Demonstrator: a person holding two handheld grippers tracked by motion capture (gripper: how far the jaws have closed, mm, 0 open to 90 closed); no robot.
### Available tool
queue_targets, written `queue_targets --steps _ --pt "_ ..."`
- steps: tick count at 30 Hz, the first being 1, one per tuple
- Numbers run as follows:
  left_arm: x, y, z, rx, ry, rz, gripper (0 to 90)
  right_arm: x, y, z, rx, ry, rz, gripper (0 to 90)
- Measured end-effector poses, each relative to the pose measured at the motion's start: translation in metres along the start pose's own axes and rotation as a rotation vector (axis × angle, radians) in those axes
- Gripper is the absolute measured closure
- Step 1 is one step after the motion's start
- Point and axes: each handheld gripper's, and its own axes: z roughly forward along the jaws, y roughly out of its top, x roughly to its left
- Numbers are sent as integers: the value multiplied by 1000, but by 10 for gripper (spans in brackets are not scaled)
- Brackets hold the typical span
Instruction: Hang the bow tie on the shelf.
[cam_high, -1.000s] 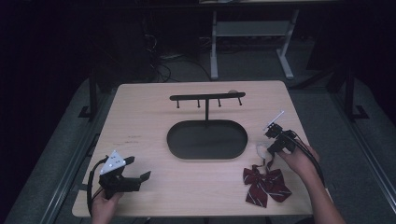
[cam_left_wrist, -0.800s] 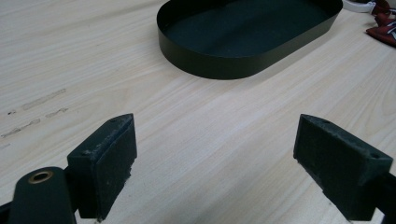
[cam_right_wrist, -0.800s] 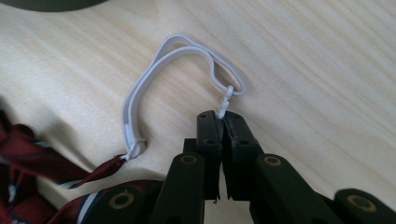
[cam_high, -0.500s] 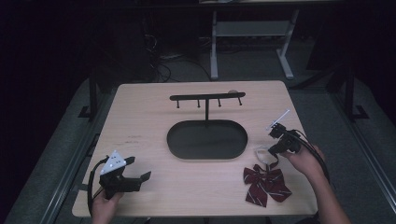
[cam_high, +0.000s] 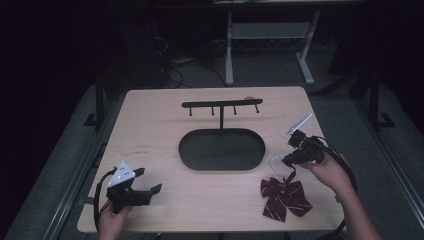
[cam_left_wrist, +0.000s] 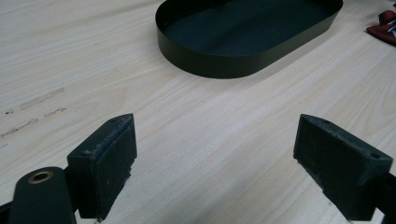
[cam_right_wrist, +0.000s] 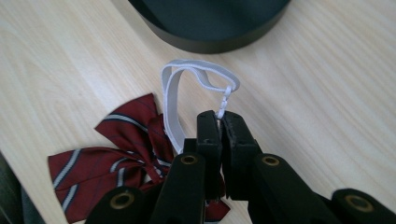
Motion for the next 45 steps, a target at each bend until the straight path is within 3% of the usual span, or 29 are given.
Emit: queue_targets --steps 6,24,45 --pt "0 0 0 1 -1 -3 130 9 5 -15 -39 17 -27 864" --pt "0 0 -1 -1 -1 0 131 32 33 -43 -78 -18 -120 863" --pt "1 1 -1 2 -1 9 131 41 53 -64 -97 -45 -162 862"
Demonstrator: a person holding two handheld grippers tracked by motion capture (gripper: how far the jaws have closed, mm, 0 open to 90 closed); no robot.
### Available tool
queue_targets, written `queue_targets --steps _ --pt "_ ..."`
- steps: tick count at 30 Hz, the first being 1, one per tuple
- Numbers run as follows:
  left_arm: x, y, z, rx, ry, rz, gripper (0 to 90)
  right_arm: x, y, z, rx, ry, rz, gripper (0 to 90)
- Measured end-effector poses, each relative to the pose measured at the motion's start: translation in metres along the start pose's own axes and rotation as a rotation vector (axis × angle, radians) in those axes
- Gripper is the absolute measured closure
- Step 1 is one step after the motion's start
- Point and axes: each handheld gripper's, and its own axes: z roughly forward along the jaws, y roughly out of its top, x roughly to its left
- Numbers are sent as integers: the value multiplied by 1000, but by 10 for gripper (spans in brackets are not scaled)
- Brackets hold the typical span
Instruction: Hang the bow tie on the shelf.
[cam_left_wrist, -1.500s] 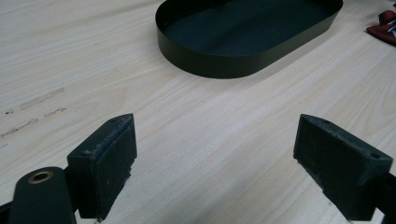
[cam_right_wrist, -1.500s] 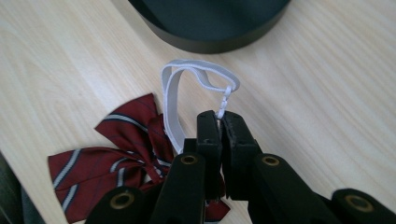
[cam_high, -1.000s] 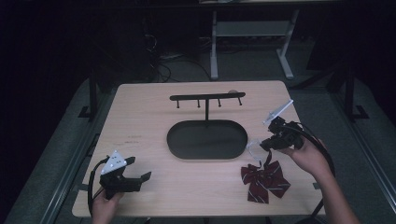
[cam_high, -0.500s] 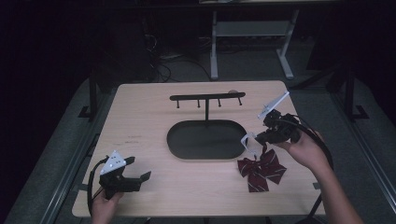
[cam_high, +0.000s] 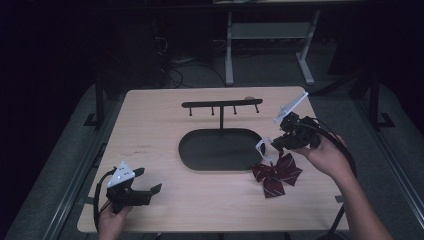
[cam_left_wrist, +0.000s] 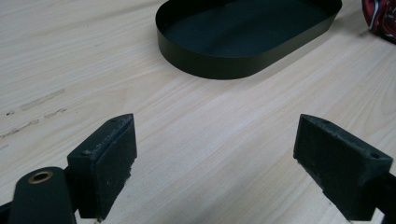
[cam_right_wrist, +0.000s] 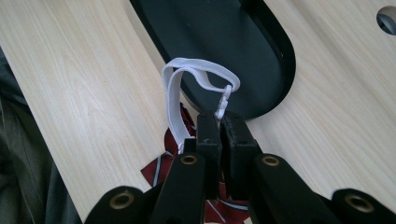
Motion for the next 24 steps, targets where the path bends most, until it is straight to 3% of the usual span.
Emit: queue_targets --steps 24 --pt "-1 1 0 -6 -1 -1 131 -1 20 -12 -9 -18 -17 861"
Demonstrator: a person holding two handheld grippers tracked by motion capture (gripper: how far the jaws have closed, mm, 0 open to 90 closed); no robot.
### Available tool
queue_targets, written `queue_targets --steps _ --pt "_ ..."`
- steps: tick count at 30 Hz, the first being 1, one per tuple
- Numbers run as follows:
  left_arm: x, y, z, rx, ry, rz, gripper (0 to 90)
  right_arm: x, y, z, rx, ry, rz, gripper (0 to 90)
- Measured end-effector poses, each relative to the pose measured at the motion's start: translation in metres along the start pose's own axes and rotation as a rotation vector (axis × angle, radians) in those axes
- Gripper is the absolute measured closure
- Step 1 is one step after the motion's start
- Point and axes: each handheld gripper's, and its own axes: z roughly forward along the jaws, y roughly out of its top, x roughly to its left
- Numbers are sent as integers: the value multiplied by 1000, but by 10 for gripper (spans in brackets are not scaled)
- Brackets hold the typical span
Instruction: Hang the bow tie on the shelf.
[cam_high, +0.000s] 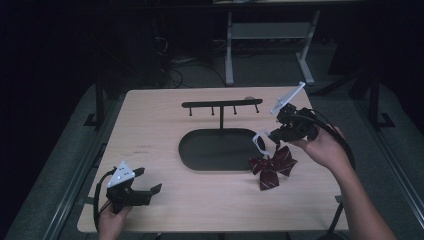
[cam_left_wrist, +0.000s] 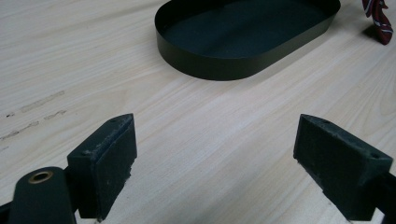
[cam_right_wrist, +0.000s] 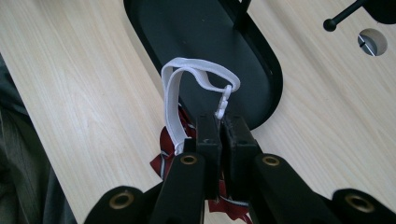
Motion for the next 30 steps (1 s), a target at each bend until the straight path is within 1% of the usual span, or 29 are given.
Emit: queue_targets --steps 7,11,19,26,30 --pt "0 0 0 3 -1 5 131 -4 5 -1 -1 13 2 861" --pt "1 0 1 -10 1 -2 131 -6 8 -2 -6 22 6 861" --pt "0 1 1 -4 -3 1 131 -8 13 -4 -10 23 1 861" --pt "0 1 1 -13 -1 -1 130 -11 18 -6 -12 27 13 861" --pt "0 1 2 -5 -5 2 131 -12 22 -7 -11 22 7 861"
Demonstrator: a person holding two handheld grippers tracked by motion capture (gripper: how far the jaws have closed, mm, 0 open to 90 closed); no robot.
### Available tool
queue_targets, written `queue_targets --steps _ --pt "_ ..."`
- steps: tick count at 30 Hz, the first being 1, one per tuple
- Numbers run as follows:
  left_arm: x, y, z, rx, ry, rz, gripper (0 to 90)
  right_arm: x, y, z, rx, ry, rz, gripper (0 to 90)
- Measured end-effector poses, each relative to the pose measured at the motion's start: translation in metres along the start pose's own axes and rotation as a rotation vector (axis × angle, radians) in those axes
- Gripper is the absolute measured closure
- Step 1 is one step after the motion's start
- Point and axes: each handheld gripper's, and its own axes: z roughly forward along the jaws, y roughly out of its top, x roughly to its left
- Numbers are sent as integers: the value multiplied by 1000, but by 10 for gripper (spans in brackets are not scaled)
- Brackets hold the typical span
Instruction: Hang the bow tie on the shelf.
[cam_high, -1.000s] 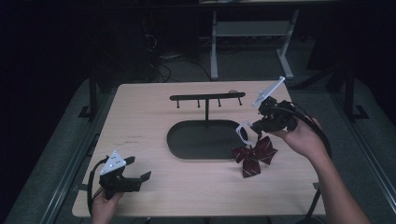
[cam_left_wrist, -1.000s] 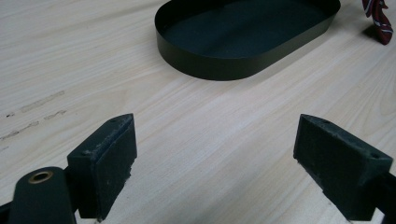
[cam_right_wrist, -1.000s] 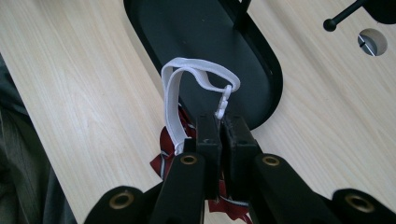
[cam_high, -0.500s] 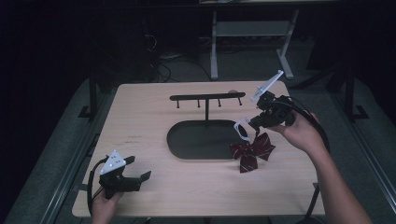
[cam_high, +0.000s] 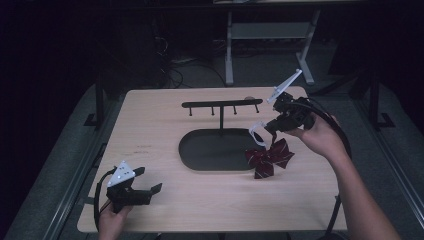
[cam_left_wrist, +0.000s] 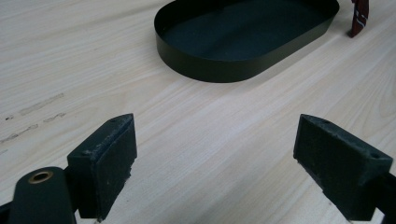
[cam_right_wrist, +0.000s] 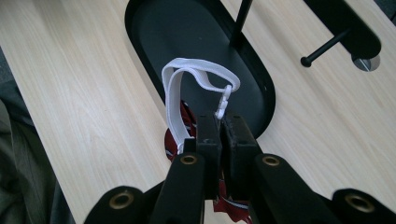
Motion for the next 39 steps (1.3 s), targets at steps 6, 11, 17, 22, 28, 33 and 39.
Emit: queue_targets --steps 6,11,17,22,28,33,39 --pt "1 0 0 -3 2 -2 131 -2 6 -1 6 -1 -1 860" --pt "0 0 0 -4 2 1 131 -4 9 -2 2 4 -1 861" --pt "0 0 0 -4 2 0 131 -6 12 -3 3 0 1 860" --pt "0 0 0 -2 1 -1 131 -9 14 -3 12 1 8 861" --pt "0 0 0 -4 2 -2 131 -13 17 -2 17 -4 13 860" --pt "0 0 0 -3 1 -1 131 -17 21 -1 20 -8 17 860" --pt "0 0 0 -5 1 -1 131 -19 25 0 24 -11 23 860"
